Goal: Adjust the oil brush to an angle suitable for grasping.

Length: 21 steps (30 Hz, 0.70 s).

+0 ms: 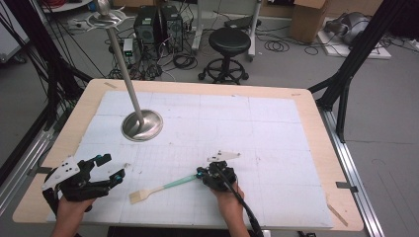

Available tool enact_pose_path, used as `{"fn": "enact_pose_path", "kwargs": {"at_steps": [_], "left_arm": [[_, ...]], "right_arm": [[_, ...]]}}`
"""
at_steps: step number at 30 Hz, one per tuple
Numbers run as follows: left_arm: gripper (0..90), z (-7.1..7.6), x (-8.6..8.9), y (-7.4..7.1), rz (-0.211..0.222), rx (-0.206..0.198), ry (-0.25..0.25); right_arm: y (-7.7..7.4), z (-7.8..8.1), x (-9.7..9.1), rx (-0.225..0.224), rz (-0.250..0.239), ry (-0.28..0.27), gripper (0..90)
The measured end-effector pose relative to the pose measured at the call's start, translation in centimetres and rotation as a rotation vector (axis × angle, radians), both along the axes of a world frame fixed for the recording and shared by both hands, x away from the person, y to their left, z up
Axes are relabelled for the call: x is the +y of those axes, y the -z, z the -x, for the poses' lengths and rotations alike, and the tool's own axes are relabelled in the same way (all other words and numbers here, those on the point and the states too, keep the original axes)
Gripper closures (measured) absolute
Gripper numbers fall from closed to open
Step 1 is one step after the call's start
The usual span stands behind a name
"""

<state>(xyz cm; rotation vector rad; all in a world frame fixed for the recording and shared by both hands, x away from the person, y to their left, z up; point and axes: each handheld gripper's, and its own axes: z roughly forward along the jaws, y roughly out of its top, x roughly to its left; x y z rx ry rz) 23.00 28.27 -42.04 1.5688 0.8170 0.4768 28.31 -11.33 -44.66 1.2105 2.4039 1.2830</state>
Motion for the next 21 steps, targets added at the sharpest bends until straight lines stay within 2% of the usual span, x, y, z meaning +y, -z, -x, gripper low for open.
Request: {"fn": "enact_pose_path", "kwargs": {"at_steps": [3, 4, 5, 6, 7, 8, 9, 10, 11, 12, 13, 14, 15, 17, 18, 19, 21], "left_arm": [[20.7, 0.1, -0.1, 0.0, -0.001, -0.002, 0.004], [20.7, 0.1, -0.1, 0.0, -0.001, -0.002, 0.004], [20.7, 0.1, -0.1, 0.0, -0.006, 0.000, 0.010], [20.7, 0.1, -0.1, 0.0, -0.006, 0.000, 0.010], [20.7, 0.1, -0.3, 0.0, -0.006, -0.001, 0.015], [20.7, 0.1, -0.3, 0.0, -0.006, -0.001, 0.015], [20.7, 0.1, -0.4, -0.1, -0.011, -0.002, 0.020], [20.7, 0.1, -0.4, -0.1, -0.011, -0.002, 0.023], [20.7, 0.2, -0.6, -0.1, -0.014, -0.003, 0.034], [20.7, 0.2, -0.6, -0.1, -0.014, -0.003, 0.034], [20.7, 0.4, -0.7, -0.3, -0.011, -0.009, 0.041], [20.7, 0.4, -0.7, -0.3, -0.011, -0.009, 0.041], [20.7, 0.5, -0.7, -0.4, 0.000, -0.012, 0.041], [20.7, 0.5, -0.6, -0.4, 0.004, -0.010, 0.041], [20.6, 0.5, -0.6, -0.4, 0.004, -0.010, 0.041], [20.6, 0.5, -0.6, -0.4, 0.005, -0.009, 0.036], [20.6, 0.5, -0.5, -0.4, 0.007, -0.011, 0.032]], "right_arm": [[-1.1, 0.7, -1.6, -0.041, -0.034, 0.013, 84.0], [-1.1, 0.7, -1.6, -0.041, -0.034, 0.013, 84.0], [-1.8, 1.3, -3.1, -0.071, -0.045, 0.035, 79.7], [-1.8, 1.3, -3.1, -0.071, -0.045, 0.035, 79.7], [-2.4, 2.0, -4.9, -0.107, -0.058, 0.066, 69.0], [-2.4, 2.0, -4.9, -0.107, -0.058, 0.066, 69.0], [-2.9, 2.6, -6.7, -0.142, -0.092, 0.093, 63.0], [-2.9, 2.6, -6.7, -0.142, -0.092, 0.093, 63.0], [-3.5, 3.4, -8.4, -0.187, -0.107, 0.124, 53.6], [-3.5, 3.4, -8.4, -0.187, -0.107, 0.124, 53.6], [-4.2, 4.3, -9.9, -0.231, -0.115, 0.139, 47.4], [-4.2, 4.3, -9.9, -0.231, -0.115, 0.139, 47.4], [-4.7, 5.1, -11.3, -0.259, -0.098, 0.153, 42.8], [-5.0, 5.9, -12.5, -0.269, -0.093, 0.170, 38.8], [-5.0, 5.9, -12.5, -0.269, -0.093, 0.170, 38.8], [-5.3, 6.9, -13.6, -0.283, -0.086, 0.193, 34.1], [-5.3, 7.8, -14.6, -0.300, -0.082, 0.195, 32.5]]}}
